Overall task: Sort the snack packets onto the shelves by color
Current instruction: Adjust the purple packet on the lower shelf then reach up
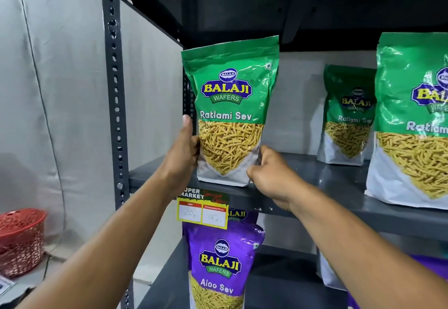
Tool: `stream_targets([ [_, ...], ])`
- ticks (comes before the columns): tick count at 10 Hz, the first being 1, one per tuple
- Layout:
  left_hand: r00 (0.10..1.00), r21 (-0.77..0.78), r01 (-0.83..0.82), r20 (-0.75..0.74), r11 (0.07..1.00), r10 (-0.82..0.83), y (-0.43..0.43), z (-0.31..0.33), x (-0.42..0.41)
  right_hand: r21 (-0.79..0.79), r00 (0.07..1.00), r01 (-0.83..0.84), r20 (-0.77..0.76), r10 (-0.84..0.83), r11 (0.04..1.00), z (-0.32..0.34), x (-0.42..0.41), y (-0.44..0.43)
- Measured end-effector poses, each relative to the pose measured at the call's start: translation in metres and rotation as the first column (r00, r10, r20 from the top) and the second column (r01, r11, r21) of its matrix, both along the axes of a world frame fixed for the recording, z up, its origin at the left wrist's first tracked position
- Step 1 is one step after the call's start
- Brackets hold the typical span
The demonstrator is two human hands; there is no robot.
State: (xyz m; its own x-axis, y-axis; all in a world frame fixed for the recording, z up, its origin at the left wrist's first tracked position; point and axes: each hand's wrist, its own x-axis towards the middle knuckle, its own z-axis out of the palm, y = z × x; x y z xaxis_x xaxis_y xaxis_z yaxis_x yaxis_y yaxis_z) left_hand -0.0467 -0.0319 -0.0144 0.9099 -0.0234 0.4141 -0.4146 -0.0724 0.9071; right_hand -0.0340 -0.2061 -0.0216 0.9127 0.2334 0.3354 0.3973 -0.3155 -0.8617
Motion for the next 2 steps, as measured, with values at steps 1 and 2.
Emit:
stream_targets([
  [1, 1.0, -0.014, -0.02, 0.018, 1.0, 0.02, -0.003, -0.001, -0.0053, -0.005, 1.0, -0.017, -0.007, 0.017, 1.0, 0.0, 0.0013, 0.0018],
  [2, 0.995, -0.052, -0.065, 0.066, 0.997, 0.068, -0.0095, -0.0055, -0.009, 0.005, 1.0, 0.0, 0.016, 0.0, 1.0, -0.0015, -0.0028, 0.0027],
])
